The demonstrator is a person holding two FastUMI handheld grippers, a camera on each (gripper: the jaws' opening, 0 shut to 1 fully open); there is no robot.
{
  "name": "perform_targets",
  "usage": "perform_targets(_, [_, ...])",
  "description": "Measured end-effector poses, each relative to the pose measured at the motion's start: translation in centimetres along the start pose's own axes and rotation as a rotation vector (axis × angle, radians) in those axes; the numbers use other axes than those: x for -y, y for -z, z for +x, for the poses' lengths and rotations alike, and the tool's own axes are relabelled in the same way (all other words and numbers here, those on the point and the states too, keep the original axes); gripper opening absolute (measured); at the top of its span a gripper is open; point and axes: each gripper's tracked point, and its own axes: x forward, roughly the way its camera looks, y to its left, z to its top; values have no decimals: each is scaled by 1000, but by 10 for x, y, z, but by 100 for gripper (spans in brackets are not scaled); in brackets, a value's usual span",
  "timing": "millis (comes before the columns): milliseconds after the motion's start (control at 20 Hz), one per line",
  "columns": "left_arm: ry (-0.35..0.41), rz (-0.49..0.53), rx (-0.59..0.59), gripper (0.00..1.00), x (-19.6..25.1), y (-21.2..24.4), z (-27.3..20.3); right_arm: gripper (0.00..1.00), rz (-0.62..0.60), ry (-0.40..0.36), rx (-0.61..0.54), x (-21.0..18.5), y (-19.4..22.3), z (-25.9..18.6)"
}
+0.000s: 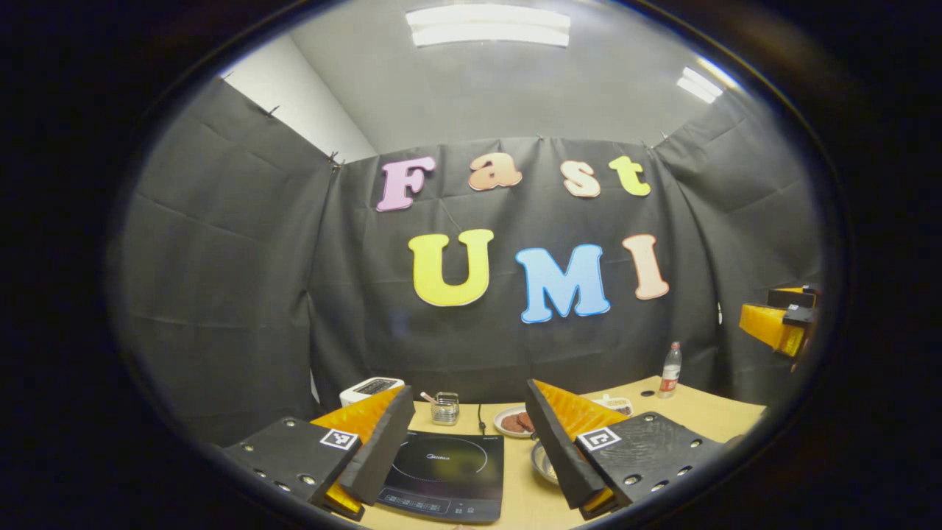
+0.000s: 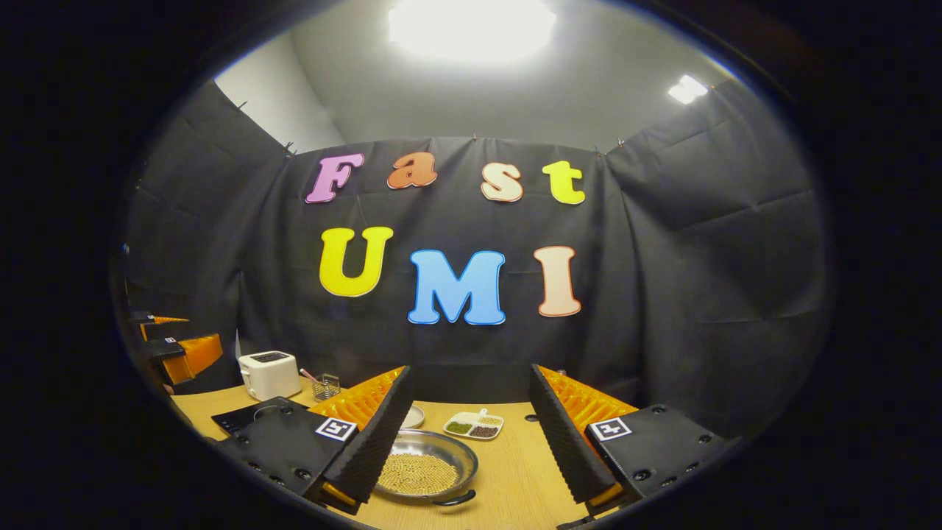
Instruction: First push the handle of the pot to place it horizontally, then grasp the pot with both hands and set it on the induction cooktop.
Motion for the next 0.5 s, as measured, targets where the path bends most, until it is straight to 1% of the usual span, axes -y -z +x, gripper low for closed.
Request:
perform_targets(50, [0, 0, 1, 89, -1, 0, -1, 96, 3, -4, 1, -2, -1, -1])
perform_targets(100, [-1, 2, 2, 89, -1, 0, -1, 96, 5, -5, 0, -3, -1, 0])
perform_targets(150, [-1, 4, 2, 92, -2, 0, -1, 87, 5, -7, -3, -4, 1, 0])
perform_targets(250, [-1, 5, -2, 92, -5, 1, -1, 80, 3, -7, -6, -7, 3, -1])
perform_targets(300, [-1, 3, -2, 89, -5, 1, 0, 76, 1, -2, -6, -6, 3, 0])
perform_targets(350, [-2, 3, 0, 89, -7, 1, 0, 66, 0, 0, -7, -7, 3, 0])
perform_targets(400, [-3, 2, 2, 89, -8, 0, 0, 65, -2, 3, -9, -8, 2, 1])
perform_targets(450, [-4, 2, 4, 89, -10, 1, -1, 53, -5, 5, -12, -8, 5, 1])
perform_targets(500, [-3, 3, 3, 89, -12, 1, 0, 49, -6, -12, -18, -14, 7, 1])
